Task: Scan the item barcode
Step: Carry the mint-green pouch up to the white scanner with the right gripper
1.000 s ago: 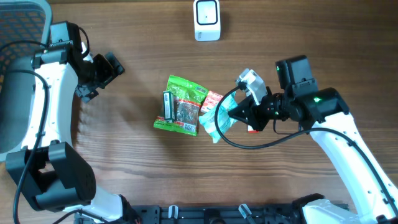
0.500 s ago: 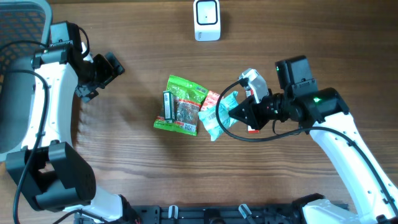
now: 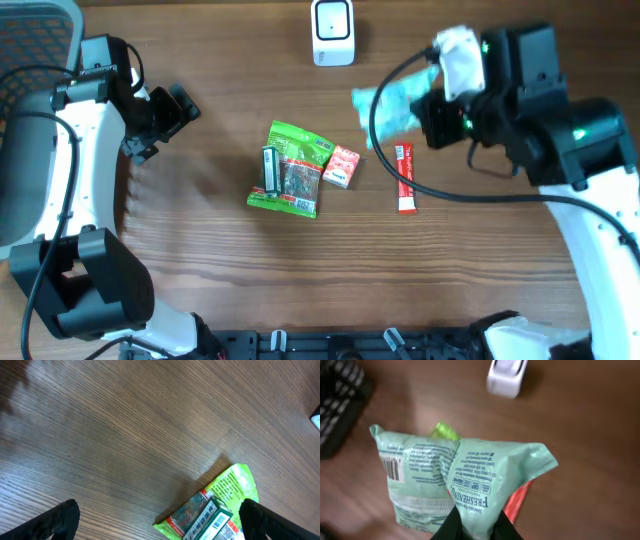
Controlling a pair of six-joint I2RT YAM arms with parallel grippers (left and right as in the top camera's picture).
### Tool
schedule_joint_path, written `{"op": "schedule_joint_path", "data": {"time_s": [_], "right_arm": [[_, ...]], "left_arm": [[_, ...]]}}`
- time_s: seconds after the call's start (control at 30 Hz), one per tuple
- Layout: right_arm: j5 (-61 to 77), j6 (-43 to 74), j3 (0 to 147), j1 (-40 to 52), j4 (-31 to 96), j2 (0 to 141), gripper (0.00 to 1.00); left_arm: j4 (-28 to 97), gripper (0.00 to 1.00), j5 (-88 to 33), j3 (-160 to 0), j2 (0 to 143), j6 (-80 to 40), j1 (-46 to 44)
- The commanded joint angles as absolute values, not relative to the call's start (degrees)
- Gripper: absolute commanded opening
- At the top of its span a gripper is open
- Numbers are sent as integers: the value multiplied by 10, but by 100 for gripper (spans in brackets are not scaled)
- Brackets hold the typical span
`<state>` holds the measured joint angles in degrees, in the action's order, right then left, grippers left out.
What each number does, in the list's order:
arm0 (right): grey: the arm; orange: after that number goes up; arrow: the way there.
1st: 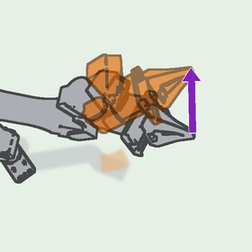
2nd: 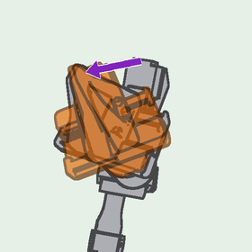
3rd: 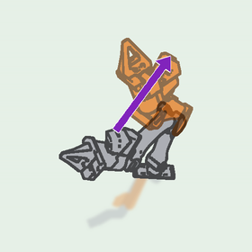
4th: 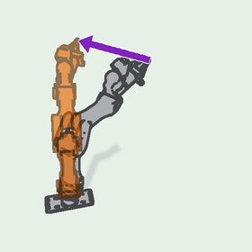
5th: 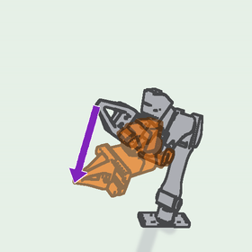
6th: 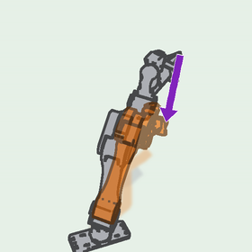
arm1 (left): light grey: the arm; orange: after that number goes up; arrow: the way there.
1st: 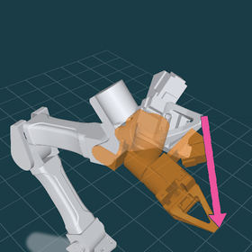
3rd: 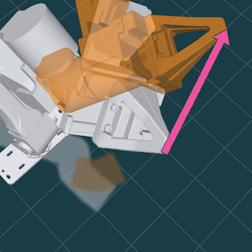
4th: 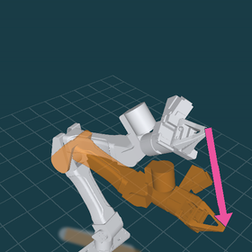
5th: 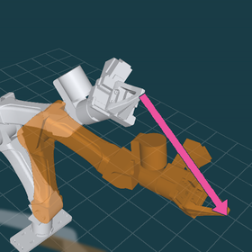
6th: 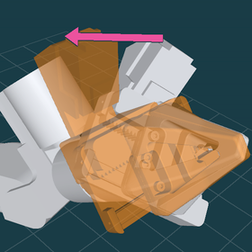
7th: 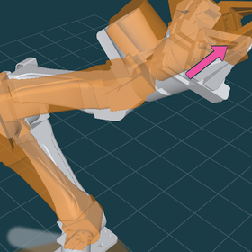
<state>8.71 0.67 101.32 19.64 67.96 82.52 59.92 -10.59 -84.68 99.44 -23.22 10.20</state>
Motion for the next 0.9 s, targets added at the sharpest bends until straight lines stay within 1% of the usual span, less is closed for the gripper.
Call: {"op": "schedule_joint_path", "data": {"time_s": [0.0,0.1,0.2,0.3,0.4,0.43,0.5,0.63,0.7,0.8,0.87], "right_arm": [[-79,14,1121,251,681,879,4],[-189,14,1156,307,636,916,4],[-319,-33,1155,363,566,955,4],[-450,-147,1155,412,485,1014,4],[-524,-253,1155,433,420,1062,4],[-556,-306,1155,438,376,1091,4],[-581,-376,1155,439,306,1126,4],[-601,-519,1155,435,115,1205,4],[-601,-573,1155,430,38,1234,4],[-599,-639,1154,414,-124,1295,4],[-600,-675,1154,403,-198,1326,4]], "left_arm": [[598,100,-111,-844,999,-227,102],[598,100,-111,-844,999,-227,102],[598,100,-111,-844,999,-227,102],[598,100,-111,-844,999,-227,102],[598,100,-111,-844,999,-227,102],[598,100,-111,-844,999,-227,102],[598,100,-111,-844,999,-227,102],[598,100,-111,-844,999,-227,102],[598,100,-111,-844,999,-227,102],[598,100,-111,-844,999,-227,102],[598,100,-111,-844,999,-227,102]]}}
